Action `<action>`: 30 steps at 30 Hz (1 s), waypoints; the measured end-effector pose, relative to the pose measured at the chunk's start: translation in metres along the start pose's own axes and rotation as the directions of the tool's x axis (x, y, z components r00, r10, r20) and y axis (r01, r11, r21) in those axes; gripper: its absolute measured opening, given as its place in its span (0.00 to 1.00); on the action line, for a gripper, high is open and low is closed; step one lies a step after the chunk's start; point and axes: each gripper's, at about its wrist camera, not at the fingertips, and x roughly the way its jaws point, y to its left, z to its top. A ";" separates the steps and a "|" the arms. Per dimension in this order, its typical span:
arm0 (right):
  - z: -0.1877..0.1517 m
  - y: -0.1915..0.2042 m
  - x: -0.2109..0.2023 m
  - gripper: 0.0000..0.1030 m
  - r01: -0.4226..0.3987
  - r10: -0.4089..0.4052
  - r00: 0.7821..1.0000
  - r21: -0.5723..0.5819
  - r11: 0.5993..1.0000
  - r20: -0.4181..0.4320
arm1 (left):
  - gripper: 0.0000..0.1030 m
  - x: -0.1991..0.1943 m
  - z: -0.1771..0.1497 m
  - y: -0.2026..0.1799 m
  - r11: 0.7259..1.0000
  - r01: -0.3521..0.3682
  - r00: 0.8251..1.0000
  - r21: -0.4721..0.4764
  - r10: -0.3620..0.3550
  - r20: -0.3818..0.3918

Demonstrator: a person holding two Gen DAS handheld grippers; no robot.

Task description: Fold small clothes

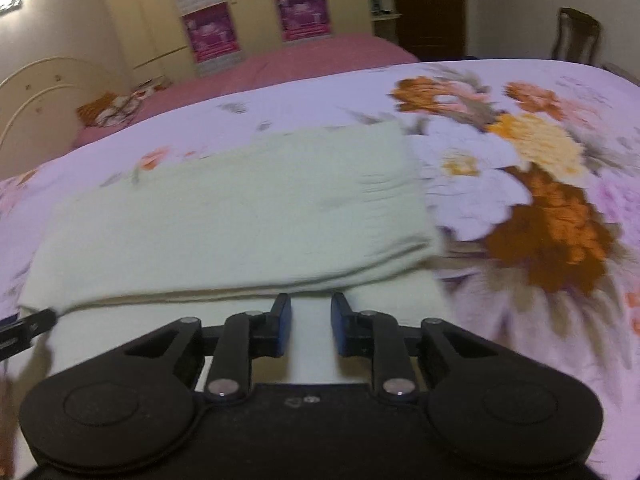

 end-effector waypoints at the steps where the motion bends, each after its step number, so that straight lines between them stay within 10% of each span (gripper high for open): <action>1: 0.001 -0.005 -0.003 0.21 0.026 -0.026 1.000 0.006 1.000 0.005 | 0.63 -0.003 -0.001 0.002 1.000 0.000 1.000 -0.006 0.000 -0.007; 9: -0.013 -0.033 -0.026 0.30 0.152 -0.152 0.988 0.043 0.988 0.000 | 0.63 -0.019 -0.001 0.013 0.998 0.050 0.998 -0.025 -0.051 -0.039; 21: -0.072 0.035 -0.084 0.32 -0.010 0.010 1.000 0.011 1.000 -0.006 | 0.63 -0.056 -0.029 -0.006 0.976 0.197 0.978 0.091 -0.189 -0.085; 30: -0.103 0.052 -0.086 0.41 0.009 -0.012 0.999 -0.059 0.998 -0.052 | 0.63 -0.073 -0.058 -0.015 0.970 0.177 0.983 0.169 -0.166 -0.078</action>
